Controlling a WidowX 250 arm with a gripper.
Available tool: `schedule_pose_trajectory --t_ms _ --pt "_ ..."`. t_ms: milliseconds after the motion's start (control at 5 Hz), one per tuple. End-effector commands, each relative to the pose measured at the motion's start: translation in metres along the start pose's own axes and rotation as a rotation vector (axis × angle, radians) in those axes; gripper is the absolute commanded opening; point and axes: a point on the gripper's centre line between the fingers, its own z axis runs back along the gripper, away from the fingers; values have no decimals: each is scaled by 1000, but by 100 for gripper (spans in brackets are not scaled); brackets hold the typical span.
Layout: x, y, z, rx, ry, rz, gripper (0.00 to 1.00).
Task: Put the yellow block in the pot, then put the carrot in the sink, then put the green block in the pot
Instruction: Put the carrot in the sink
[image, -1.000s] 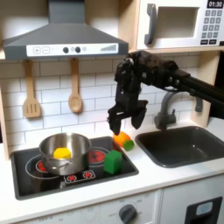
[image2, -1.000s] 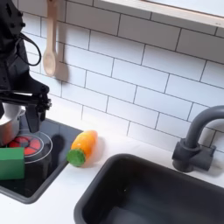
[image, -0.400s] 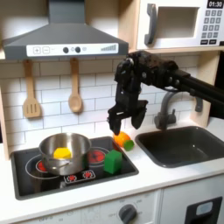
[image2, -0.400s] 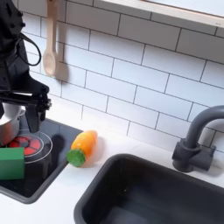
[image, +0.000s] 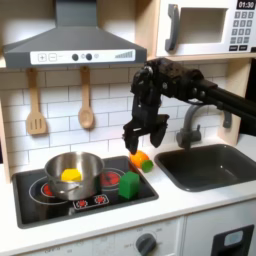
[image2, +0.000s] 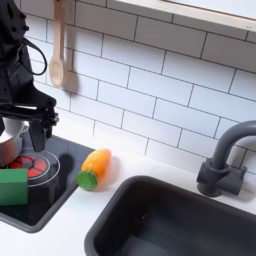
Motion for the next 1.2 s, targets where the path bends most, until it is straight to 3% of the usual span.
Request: schedule_pose_trajectory --t_ms 0,200,600,1000 --pt "0 0 0 0 2 0 100" --pt "0 0 0 0 2 0 100" --pt "37 -9 -1 -14 -42 10 100" --pt "53 -19 -22 -26 -10 8 100"
